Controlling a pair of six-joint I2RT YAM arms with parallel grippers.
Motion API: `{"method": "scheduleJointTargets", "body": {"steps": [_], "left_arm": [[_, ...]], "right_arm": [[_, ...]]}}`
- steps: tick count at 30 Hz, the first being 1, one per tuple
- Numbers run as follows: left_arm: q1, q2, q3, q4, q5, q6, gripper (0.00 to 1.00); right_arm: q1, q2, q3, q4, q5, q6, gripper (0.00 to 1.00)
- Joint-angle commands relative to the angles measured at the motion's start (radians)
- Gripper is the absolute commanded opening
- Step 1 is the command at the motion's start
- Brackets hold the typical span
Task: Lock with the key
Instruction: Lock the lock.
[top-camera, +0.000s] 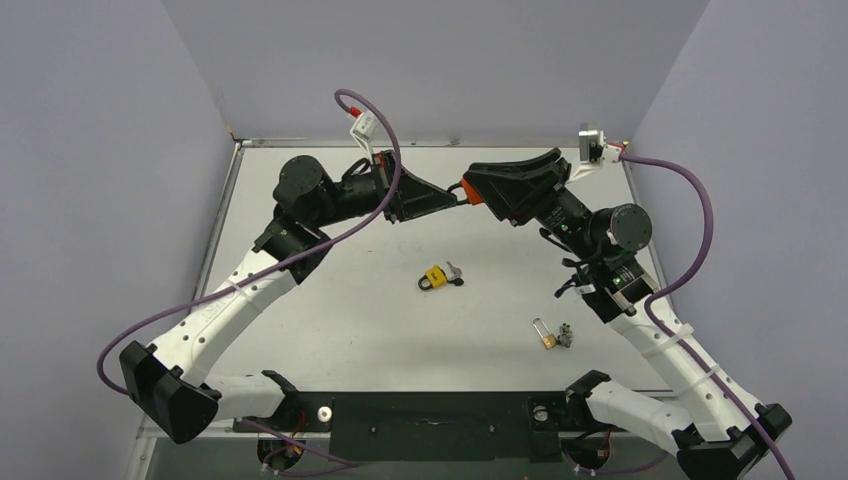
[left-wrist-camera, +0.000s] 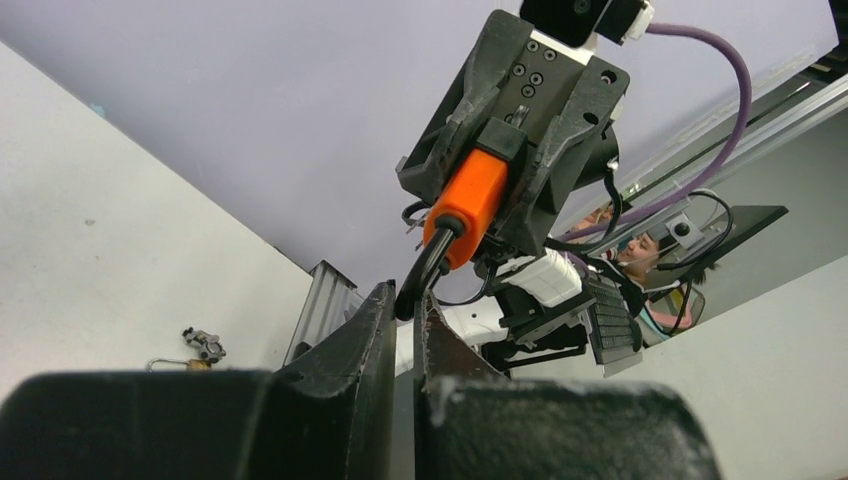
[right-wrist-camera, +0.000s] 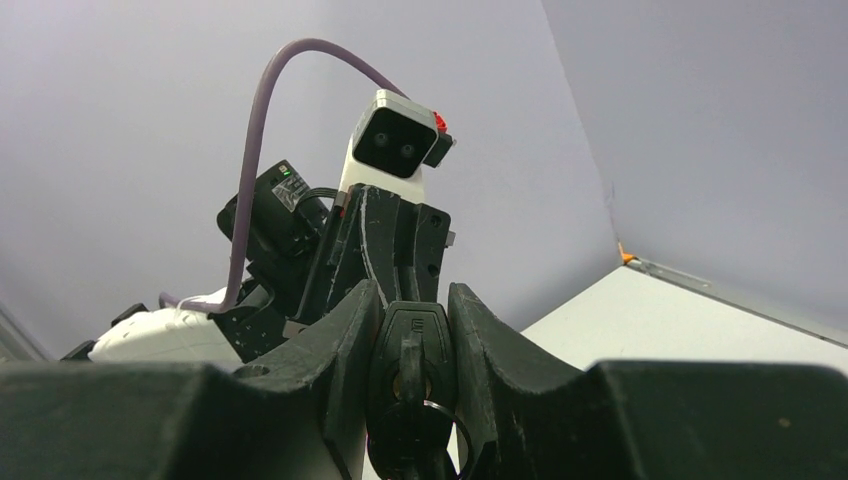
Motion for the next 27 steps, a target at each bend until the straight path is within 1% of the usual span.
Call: {"method": "scheduleJointTargets", "body": {"steps": [1,7,15,19,27], "left_arm": [[-0.024,0.020,0.105,0.198,-0.051,-0.090,0.00],[-0.023,0.043,0.147,0.250,-0.047,-0.132,0.00],[-0.031,0.066,0.221,0.262,-0.039,-0.151,0.00],[-0.059,0.081,0.269,0.236,-0.033,-0.130,0.00],[-0.127,0.095,0.315,0.166,-0.034,-0.075,0.00]], "right_arm": [[0.069,0.046,-0.023,-0.124,-0.049,-0.064,0.00],[0.086,0.051,-0.059,-0.117,-0.026,-0.072,0.00],[0.112,0.077,-0.096,-0.095,-0.002,-0.069,0.00],[0.120,0.096,-0.104,-0.079,0.004,-0.062,0.00],[0.136,0.136,-0.096,-0.060,0.012,-0.057,0.00]]}}
